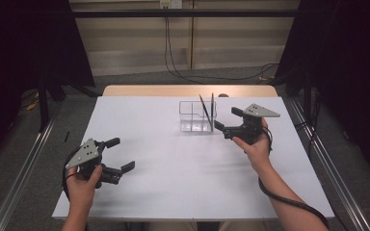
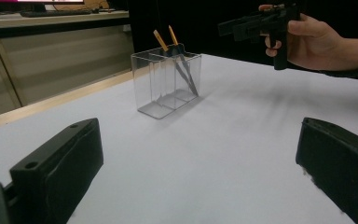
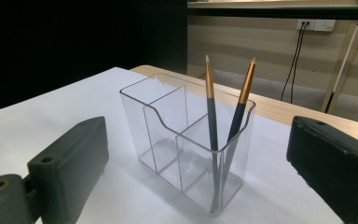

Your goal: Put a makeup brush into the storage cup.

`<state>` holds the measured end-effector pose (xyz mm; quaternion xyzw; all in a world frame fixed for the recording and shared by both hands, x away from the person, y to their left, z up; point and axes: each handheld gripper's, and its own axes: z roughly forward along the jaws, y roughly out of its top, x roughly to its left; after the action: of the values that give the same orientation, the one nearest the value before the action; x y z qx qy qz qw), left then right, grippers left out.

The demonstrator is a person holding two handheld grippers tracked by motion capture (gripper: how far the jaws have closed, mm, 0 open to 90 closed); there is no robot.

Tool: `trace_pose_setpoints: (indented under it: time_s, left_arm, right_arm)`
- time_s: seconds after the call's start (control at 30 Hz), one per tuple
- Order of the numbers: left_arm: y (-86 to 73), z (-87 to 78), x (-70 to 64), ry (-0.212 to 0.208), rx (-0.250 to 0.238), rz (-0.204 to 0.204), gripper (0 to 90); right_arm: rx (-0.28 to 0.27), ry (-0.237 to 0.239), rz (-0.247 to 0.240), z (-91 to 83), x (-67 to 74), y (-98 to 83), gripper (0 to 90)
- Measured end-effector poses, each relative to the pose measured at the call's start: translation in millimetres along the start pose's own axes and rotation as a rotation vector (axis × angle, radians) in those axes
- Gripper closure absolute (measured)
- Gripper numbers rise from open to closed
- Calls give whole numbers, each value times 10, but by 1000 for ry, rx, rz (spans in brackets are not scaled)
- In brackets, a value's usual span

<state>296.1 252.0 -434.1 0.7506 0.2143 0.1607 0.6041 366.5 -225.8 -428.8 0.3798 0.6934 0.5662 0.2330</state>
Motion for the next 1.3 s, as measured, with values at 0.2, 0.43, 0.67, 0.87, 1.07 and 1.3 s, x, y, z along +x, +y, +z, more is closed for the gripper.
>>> trace_pose_setpoints:
  time_s: [0.2, 0.43, 0.67, 0.87, 1.07, 1.3]
  left_arm:
    - [-1, 12, -1, -3, 2, -2, 6]
    - [-1, 11, -1, 0, 6, 2, 6]
    - [-2, 13, -3, -2, 5, 1, 6]
    - [6, 13, -7, -2, 0, 2, 6]
    - [6, 16, -7, -4, 0, -1, 6]
    - [10, 16, -12, -3, 0, 0, 6]
  right_arm:
    - [13, -5, -10, -86, -23, -47, 49]
    - [18, -2, -15, -171, -32, -83, 49]
    - [30, 3, -35, -246, -30, -109, 50]
    - [27, 2, -25, -309, -41, -139, 50]
    - [25, 12, -22, -368, -26, -157, 50]
    - [24, 18, -23, -447, 1, -195, 50]
